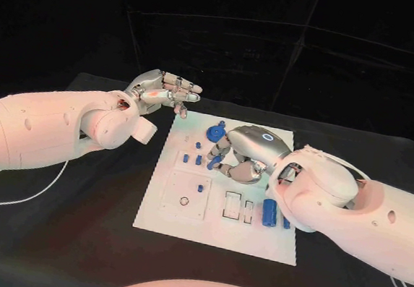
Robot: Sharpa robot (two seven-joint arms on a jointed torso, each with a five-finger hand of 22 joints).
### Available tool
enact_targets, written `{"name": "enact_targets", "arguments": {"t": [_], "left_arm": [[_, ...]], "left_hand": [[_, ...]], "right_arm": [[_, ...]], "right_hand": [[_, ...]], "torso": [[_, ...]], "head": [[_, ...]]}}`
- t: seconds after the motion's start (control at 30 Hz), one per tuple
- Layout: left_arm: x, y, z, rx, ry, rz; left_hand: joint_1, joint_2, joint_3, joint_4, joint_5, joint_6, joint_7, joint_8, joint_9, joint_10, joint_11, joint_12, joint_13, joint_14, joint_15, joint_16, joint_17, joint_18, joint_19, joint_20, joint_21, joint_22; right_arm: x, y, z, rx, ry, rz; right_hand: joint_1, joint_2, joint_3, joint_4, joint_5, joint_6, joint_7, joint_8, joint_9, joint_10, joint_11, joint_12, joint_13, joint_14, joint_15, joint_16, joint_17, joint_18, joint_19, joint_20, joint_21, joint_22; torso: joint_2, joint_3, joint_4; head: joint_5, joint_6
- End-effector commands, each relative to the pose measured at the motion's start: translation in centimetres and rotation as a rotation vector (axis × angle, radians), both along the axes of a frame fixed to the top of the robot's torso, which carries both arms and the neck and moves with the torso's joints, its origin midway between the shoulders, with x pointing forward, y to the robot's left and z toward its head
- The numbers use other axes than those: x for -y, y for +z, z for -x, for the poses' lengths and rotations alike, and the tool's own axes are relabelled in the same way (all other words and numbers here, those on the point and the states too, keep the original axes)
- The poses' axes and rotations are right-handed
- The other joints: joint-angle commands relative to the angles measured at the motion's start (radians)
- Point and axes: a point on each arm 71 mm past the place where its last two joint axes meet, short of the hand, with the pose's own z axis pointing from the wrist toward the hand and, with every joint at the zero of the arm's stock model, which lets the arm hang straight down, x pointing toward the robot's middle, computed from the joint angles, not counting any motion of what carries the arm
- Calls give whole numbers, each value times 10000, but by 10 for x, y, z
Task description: Assemble the parts on the task board
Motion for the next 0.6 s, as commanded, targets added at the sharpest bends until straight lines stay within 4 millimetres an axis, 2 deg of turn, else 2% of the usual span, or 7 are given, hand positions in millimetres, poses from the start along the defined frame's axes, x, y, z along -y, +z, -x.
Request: {"name": "enact_targets", "arguments": {"t": [0.03,0.13,0.23,0.37,0.6], "left_arm": [[4,2,0,28,-141,108],[5,2,0,28,-170,119],[8,2,0,24,-212,132],[11,2,0,14,-282,154],[11,2,0,15,-274,149]], "left_hand": [[-81,42,-79,-7,50,-42,1,67,-16,-53,-5,39,-13,-95,2,-43,-13,138,-58,-7,-64,-11],[-81,42,-79,-7,50,-42,1,67,-16,-53,-5,39,-13,-95,2,-43,-13,138,-58,-7,-64,-11],[-81,42,-79,-7,50,-42,1,67,-16,-53,-5,39,-13,-95,2,-43,-13,138,-58,-7,-64,-11],[-81,42,-79,-7,50,-42,1,67,-16,-53,-5,39,-13,-95,2,-43,-13,138,-58,-7,-64,-11],[-81,42,-79,-7,50,-42,1,67,-16,-53,-5,39,-13,-95,2,-43,-13,138,-58,-7,-64,-11]], "right_arm": [[-13,-10,4,-173,554,-286],[-22,-22,8,-371,816,-176],[-30,-33,11,-600,1063,-7],[-37,-45,14,-820,1267,272],[-44,-54,16,-990,1476,608]], "right_hand": [[4,-59,75,3,38,3,30,-52,-17,175,-108,-48,-1,226,-18,56,-10,30,53,20,30,-9],[0,-62,106,-8,44,-12,41,-68,-24,164,-98,-76,-2,225,-12,61,-8,31,48,23,28,-13],[-1,-62,116,-11,47,-17,45,-73,-26,160,-95,-85,-2,225,-11,61,-10,30,47,24,29,-11],[-4,-62,140,-20,57,-24,51,-83,-30,150,-87,-107,-3,218,-5,44,-41,35,35,28,13,-41],[8,-68,187,-52,77,-35,58,-99,-35,145,-81,-138,-1,215,3,49,-42,31,33,36,23,-23]], "torso": [[-3,-5,-11],[5,18,-20],[0,14,-36],[-12,21,-25],[-5,29,-19]], "head": [[85,-17],[157,-63],[215,-93],[266,-132],[310,-163]]}}
